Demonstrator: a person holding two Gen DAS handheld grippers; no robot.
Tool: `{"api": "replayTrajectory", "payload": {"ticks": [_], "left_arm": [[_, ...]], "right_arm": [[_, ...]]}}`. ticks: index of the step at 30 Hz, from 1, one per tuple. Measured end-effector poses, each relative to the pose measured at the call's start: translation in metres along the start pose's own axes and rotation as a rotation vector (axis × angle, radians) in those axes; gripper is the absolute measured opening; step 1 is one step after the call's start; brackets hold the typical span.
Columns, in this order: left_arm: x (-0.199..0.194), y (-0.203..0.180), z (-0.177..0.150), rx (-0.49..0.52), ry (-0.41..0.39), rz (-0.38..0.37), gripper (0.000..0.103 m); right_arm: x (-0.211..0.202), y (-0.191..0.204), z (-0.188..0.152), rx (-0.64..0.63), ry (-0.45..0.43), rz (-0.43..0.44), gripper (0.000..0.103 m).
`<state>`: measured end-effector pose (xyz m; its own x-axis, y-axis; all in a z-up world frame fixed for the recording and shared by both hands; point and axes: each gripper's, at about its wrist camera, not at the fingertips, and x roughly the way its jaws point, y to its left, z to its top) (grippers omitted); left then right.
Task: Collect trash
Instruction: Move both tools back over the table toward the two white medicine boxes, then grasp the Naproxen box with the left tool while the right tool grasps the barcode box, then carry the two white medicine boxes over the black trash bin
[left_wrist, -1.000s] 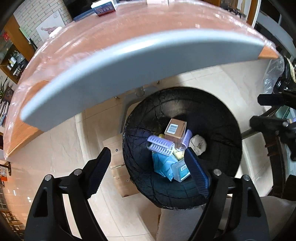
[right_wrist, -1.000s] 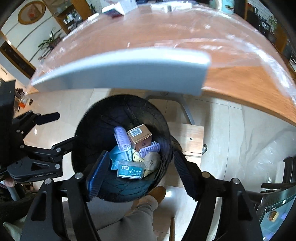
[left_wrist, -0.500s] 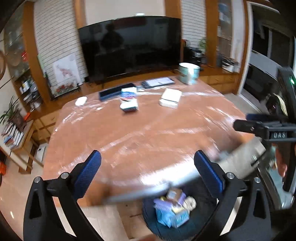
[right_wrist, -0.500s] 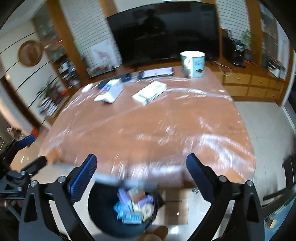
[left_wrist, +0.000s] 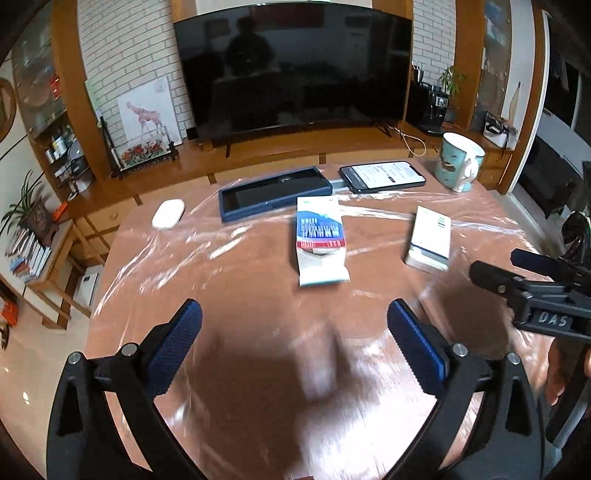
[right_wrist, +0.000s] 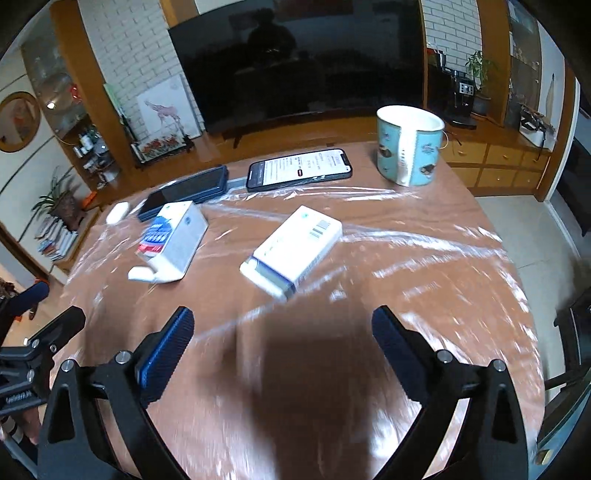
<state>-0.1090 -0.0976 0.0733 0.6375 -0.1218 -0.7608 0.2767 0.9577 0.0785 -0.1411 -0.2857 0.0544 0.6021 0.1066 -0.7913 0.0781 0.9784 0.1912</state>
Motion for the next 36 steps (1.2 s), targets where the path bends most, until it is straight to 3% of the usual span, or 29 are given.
{"api": "replayTrajectory", "payload": {"ticks": [11, 21, 24, 29, 33, 36], "left_arm": [[0.067, -0.004, 0.038, 0.074, 0.044, -0.019, 0.101], [0.103, -0.008, 0.048, 0.099, 0.067, -0.041, 0.098], [0.110, -0.007, 0.049, 0.091, 0.081, -0.061, 0.089], [0.118, -0.007, 0.048, 0.078, 0.104, -0.085, 0.070], [0.121, -0.007, 0.046, 0.080, 0.114, -0.094, 0.050], [0.120, -0.006, 0.045, 0.072, 0.118, -0.108, 0.047]], "right_arm": [[0.073, 0.015, 0.033, 0.010, 0.074, -0.106, 0.084], [0.094, 0.016, 0.036, 0.002, 0.090, -0.151, 0.074], [0.093, 0.014, 0.037, 0.003, 0.083, -0.152, 0.071], [0.092, 0.011, 0.037, -0.004, 0.068, -0.159, 0.053], [0.087, 0.005, 0.034, 0.017, 0.045, -0.072, 0.051], [0.083, 0.000, 0.032, 0.034, 0.043, -0.036, 0.051]]}}
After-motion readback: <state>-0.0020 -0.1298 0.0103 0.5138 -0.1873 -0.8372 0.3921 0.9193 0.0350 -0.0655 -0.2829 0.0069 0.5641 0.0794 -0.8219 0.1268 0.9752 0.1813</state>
